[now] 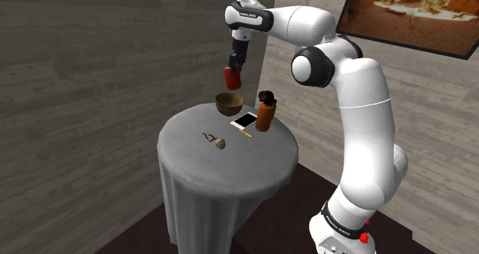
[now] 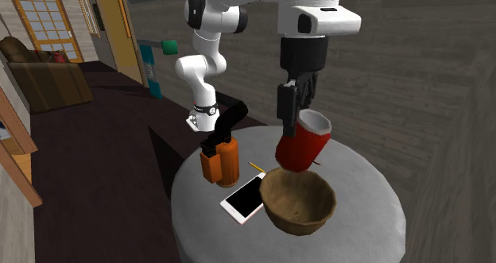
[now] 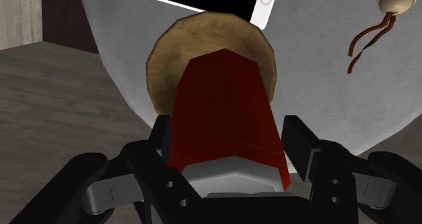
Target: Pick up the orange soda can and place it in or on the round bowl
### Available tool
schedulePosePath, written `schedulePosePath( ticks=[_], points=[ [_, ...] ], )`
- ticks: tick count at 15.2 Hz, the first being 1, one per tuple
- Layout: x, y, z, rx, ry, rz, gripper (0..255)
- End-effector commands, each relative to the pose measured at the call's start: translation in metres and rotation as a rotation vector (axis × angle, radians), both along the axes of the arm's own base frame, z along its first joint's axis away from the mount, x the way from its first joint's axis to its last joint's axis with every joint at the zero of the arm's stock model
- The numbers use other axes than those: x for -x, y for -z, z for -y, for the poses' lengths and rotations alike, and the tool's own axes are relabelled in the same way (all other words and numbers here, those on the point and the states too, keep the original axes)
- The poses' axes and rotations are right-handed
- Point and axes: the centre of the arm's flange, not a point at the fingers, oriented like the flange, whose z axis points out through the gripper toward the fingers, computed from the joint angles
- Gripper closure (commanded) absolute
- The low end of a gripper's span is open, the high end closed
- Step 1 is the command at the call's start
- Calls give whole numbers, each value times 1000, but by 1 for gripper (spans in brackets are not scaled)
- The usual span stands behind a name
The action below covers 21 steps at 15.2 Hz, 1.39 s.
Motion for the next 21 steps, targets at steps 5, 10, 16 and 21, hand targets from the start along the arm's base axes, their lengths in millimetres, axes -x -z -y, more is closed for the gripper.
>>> schedulePosePath(
  ticks=[5, 10, 16, 21],
  points=[
    [0, 30, 1, 0, 0, 1, 255],
    [0, 57, 1, 0, 0, 1, 255],
    [0, 84, 1, 0, 0, 1, 255],
    [0, 84, 1, 0, 0, 1, 255]
  ],
)
